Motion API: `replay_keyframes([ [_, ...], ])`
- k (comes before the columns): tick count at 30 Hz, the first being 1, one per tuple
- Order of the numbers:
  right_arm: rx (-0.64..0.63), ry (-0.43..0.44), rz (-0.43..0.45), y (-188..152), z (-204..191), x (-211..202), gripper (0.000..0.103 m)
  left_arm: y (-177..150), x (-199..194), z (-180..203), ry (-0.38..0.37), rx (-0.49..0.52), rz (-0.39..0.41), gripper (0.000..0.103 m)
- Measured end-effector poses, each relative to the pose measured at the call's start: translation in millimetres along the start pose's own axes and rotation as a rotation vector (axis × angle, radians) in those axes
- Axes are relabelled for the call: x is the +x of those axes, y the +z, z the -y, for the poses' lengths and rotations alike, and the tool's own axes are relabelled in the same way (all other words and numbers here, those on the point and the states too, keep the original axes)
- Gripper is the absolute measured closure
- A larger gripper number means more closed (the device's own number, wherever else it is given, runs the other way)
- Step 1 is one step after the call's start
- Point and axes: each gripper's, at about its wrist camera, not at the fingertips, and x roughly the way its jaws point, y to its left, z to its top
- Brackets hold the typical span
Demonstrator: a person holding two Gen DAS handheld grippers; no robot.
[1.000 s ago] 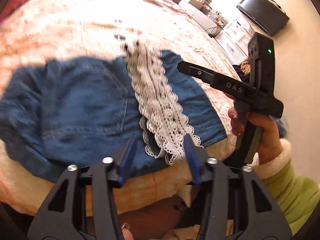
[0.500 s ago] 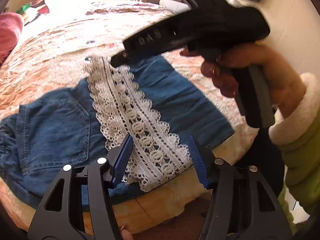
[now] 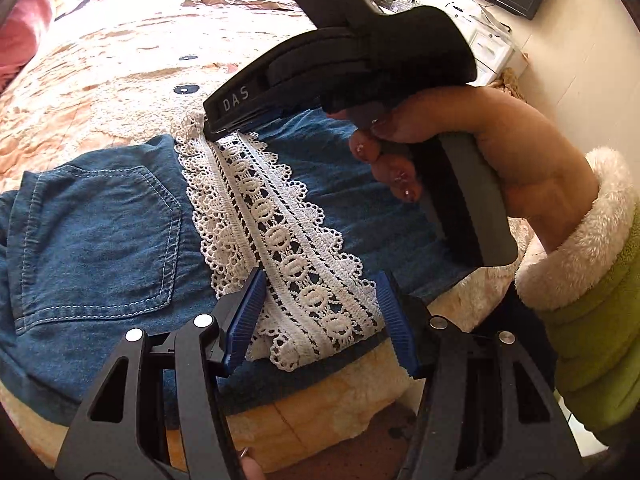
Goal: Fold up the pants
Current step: 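Lay the lace leg flat and open the left tool while the right tool presses the lace, then grasp the elastic waistband with the right tool and lift it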
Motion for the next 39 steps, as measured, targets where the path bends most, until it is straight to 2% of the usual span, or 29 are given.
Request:
replay_keyframes([
  [5, -0.018, -0.021, 0.005, -0.5, -3.6, 1.6, 0.076, -2.1, -0.9, -1.4, -0.005, 0.001, 0.004, 0.053],
  [8, 0.008, 0.018, 0.017, -1.4, 1.0, -7.4, 0.075, 0.6, -4.1, -8.9, -0.031, -0.030, 0.000, 0.053],
  [9, 0.027, 0.031, 0.029, -2.1, 2.6, -14.2, 0.073, 1.7, -6.8, -13.0, -0.039, -0.037, 0.001, 0.052],
  [10, 0.039, 0.043, 0.044, -2.9, 3.5, -22.0, 0.063, 2.0, -10.5, -14.9, -0.042, -0.044, 0.003, 0.046],
  [11, 0.042, 0.051, 0.067, -4.3, 3.2, -31.1, 0.059, 2.3, -14.9, -17.3, -0.032, -0.051, 0.006, 0.040],
  [12, 0.043, 0.055, 0.093, -5.9, 3.0, -40.1, 0.053, 2.5, -20.1, -20.5, -0.024, -0.058, 0.012, 0.039],
  [15, 0.071, 0.069, 0.135, -10.3, 8.6, -61.4, 0.051, 3.3, -35.0, -31.2, -0.015, -0.083, 0.036, 0.038],
  [25, 0.106, 0.114, 0.222, -13.8, 6.4, -93.9, 0.024, -5.6, -91.8, -60.8, 0.134, -0.122, 0.121, 0.009],
  [34, 0.008, 0.161, 0.229, 4.0, -46.0, -94.5, 0.011, -29.5, -134.6, -102.1, 0.257, -0.239, 0.160, 0.010],
  [39, -0.060, 0.174, 0.196, 13.7, -78.2, -81.2, 0.009, -45.4, -138.5, -121.8, 0.274, -0.310, 0.158, 0.010],
])
